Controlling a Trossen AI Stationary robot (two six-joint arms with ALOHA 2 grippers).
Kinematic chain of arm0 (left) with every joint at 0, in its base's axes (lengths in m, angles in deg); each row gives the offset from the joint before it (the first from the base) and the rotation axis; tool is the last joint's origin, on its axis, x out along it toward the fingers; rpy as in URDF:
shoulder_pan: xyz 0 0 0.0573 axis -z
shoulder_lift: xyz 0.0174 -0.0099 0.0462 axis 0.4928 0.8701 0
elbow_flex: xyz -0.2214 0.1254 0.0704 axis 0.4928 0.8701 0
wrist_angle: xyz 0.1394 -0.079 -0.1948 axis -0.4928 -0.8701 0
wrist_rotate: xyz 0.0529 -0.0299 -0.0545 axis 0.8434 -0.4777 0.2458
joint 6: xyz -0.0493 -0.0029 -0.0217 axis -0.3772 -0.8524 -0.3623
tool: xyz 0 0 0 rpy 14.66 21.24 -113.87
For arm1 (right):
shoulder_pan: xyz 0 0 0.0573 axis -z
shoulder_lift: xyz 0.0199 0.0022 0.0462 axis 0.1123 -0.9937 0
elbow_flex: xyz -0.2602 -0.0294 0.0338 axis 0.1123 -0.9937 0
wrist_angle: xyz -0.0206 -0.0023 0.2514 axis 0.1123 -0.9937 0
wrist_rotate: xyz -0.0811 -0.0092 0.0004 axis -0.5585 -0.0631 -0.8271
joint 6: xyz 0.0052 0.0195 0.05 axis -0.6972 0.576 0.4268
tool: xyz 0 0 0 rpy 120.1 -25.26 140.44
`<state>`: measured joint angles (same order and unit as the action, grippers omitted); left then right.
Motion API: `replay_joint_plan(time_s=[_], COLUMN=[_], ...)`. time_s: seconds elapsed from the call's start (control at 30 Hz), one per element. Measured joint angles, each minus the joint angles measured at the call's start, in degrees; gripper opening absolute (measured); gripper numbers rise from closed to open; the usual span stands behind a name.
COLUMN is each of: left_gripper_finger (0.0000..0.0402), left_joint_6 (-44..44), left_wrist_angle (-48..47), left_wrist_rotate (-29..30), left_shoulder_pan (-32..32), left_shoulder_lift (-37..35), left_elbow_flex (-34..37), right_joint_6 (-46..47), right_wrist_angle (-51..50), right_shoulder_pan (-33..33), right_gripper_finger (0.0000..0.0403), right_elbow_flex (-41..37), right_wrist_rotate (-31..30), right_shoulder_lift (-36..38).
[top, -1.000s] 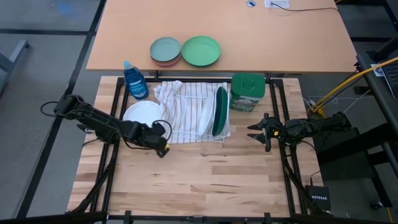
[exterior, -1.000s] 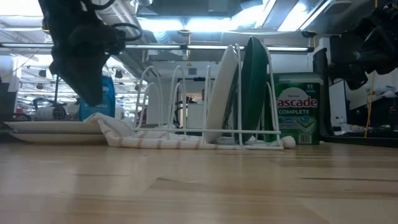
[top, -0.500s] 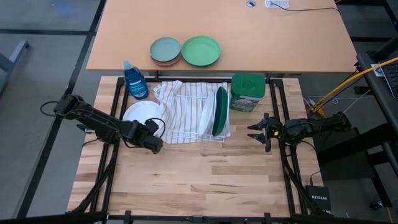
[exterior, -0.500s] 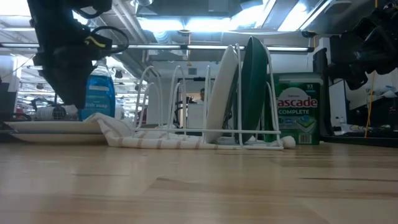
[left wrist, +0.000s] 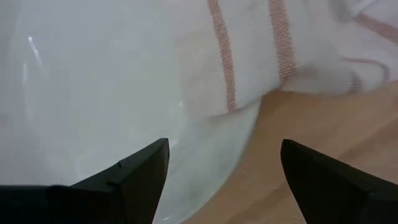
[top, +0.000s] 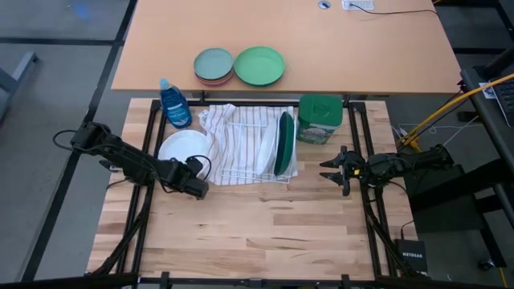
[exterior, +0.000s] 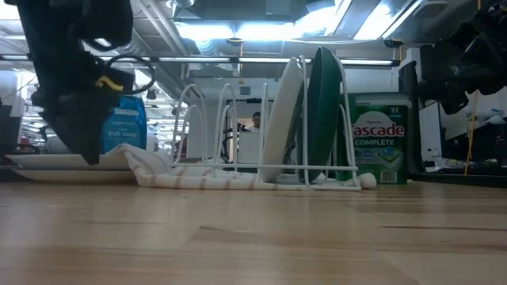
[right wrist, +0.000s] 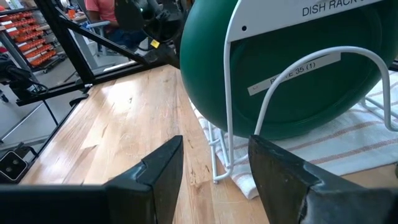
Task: Sort dishes
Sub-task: Put the white plate into the dish rack
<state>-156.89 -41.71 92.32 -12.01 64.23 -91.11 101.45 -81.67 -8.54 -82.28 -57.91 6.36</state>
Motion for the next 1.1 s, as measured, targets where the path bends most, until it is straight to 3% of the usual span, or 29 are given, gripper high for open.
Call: replay_joint_plan(time_s=[0.47,0.6,0.8,1.1], left_gripper_finger=[0.0296,0.028,0.0215,0.0085], left_joint_6=[0.6,2.0,2.0,2.0], left_wrist_angle=[5.8,6.3,6.0,6.1], left_wrist_rotate=[0.5,0.5,0.2,-1.0], left_shoulder_pan=[-1.8,-2.4,-2.3,-2.7], left_shoulder_lift=[0.0,0.0,0.0,0.0], left_elbow_flex=[4.9,4.9,4.9,4.9], right_joint_6=[0.0,0.0,0.0,0.0], right_wrist_angle=[0.0,0.0,0.0,0.0], right_shoulder_pan=[0.0,0.0,0.0,0.0], right_gripper_finger=[0.0186,0.0186,0.0186,0.0186], right_elbow_flex=[0.0,0.0,0.0,0.0], right_wrist_rotate=[0.0,0.0,0.0,0.0], right_shoulder_lift=[0.0,0.0,0.0,0.0])
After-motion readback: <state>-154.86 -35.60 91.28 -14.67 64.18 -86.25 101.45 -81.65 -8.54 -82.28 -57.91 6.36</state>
